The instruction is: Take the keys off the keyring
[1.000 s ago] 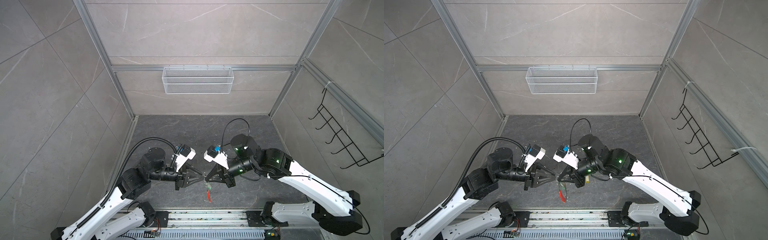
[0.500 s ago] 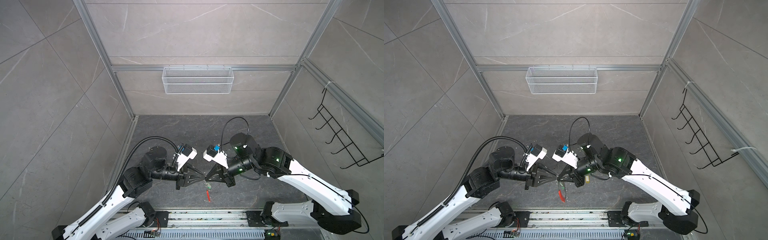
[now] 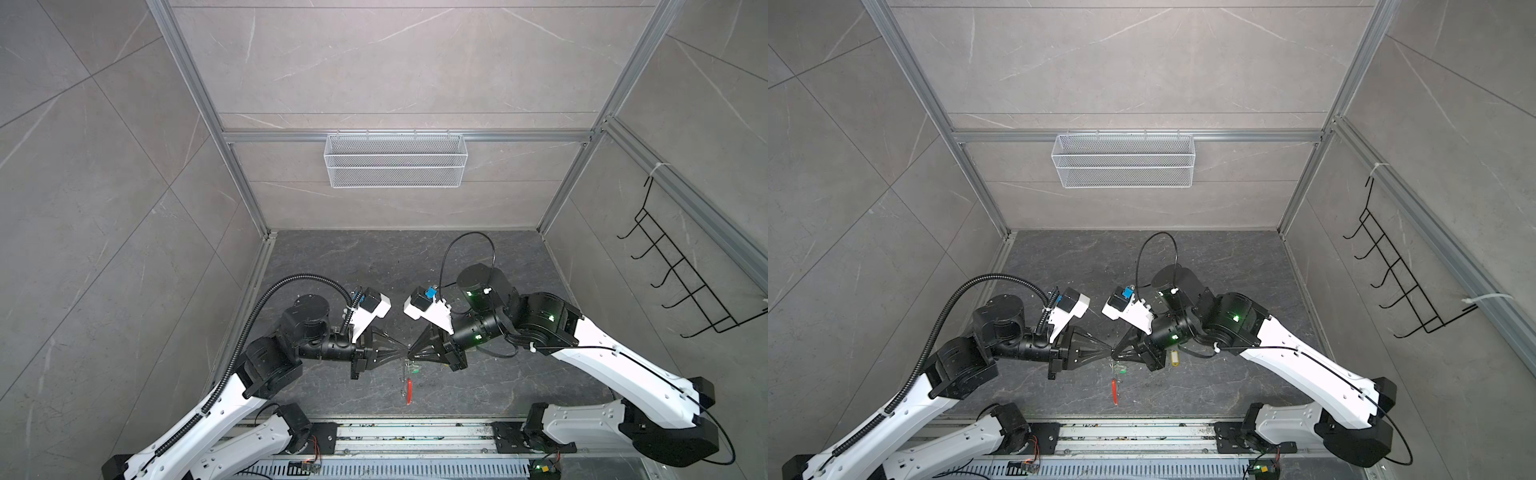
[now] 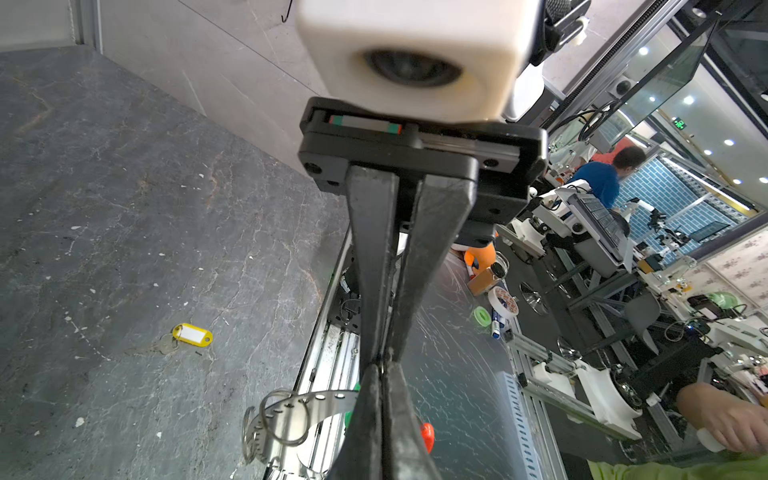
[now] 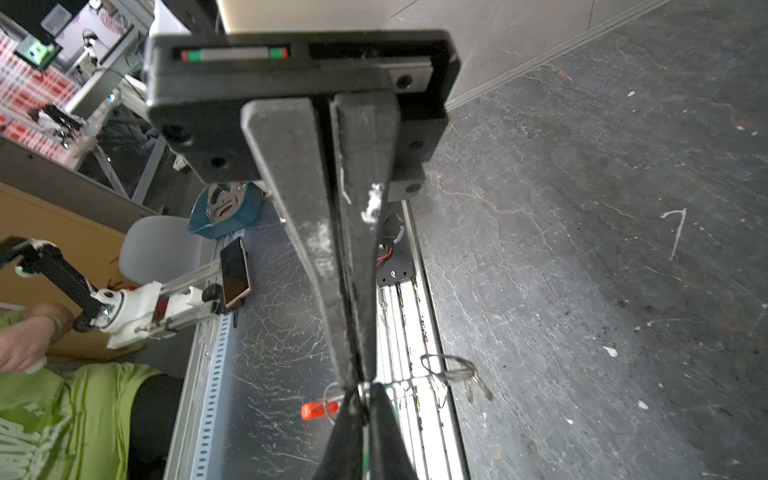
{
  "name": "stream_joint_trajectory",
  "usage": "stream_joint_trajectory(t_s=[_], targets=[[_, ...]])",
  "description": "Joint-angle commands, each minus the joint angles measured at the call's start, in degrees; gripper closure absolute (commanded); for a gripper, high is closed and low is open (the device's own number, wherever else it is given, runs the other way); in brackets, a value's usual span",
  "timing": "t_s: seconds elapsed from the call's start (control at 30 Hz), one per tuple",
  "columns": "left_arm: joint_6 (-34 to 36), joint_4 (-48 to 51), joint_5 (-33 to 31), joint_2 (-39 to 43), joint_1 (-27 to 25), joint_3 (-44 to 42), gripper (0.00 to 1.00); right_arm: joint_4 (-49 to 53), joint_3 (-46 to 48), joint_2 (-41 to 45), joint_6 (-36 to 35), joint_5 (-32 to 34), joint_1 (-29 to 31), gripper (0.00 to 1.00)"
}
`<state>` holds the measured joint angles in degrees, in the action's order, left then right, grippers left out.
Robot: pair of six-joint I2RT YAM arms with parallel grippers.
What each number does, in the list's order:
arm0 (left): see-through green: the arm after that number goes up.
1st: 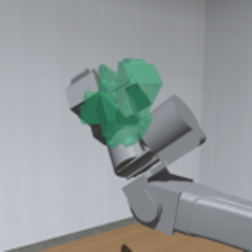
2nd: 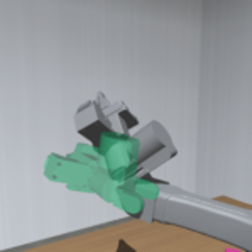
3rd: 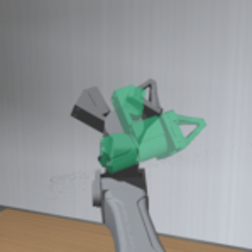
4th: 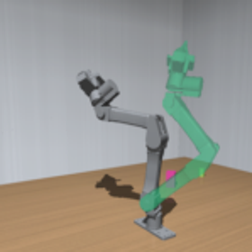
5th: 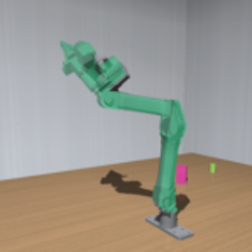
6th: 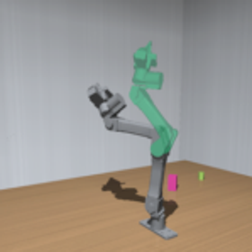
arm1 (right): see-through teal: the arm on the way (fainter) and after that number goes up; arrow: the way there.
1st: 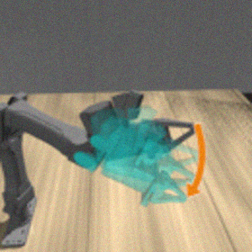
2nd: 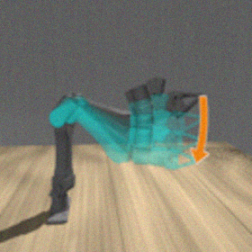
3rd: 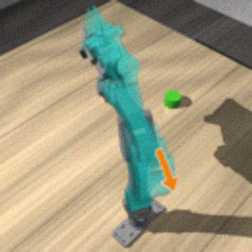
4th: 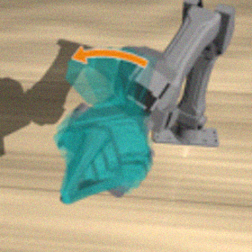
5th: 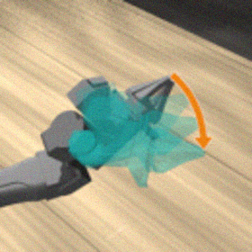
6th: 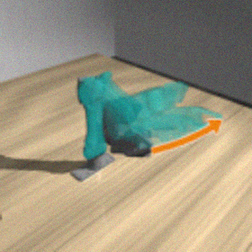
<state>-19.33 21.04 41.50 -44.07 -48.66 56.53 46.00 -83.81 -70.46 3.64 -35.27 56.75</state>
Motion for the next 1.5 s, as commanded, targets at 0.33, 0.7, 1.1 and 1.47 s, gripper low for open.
stream_joint_trajectory(t_s=[0.33,0.7,1.1,1.47], targets=[[-3.45,-20.72,-12.55,13.31,-0.19,-10.57,1.0,-31.64,19.58,15.23,7.4,8.37,1.89,0.55],[-8.88,-31.67,-19.33,15.6,-0.2,-16.85,1.0,-41.91,25.66,14.74,8.51,13.64,6.8,0.54],[-11.15,-33.08,-20.1,16.14,-0.17,-17.78,1.0,-40.68,24.92,12.13,7.79,19.32,8.09,0.57],[-11.23,-33.35,-20.53,16.06,-0.16,-18.25,1.0,-39.55,23.96,10.7,6.49,21.34,9.61,0.87]])
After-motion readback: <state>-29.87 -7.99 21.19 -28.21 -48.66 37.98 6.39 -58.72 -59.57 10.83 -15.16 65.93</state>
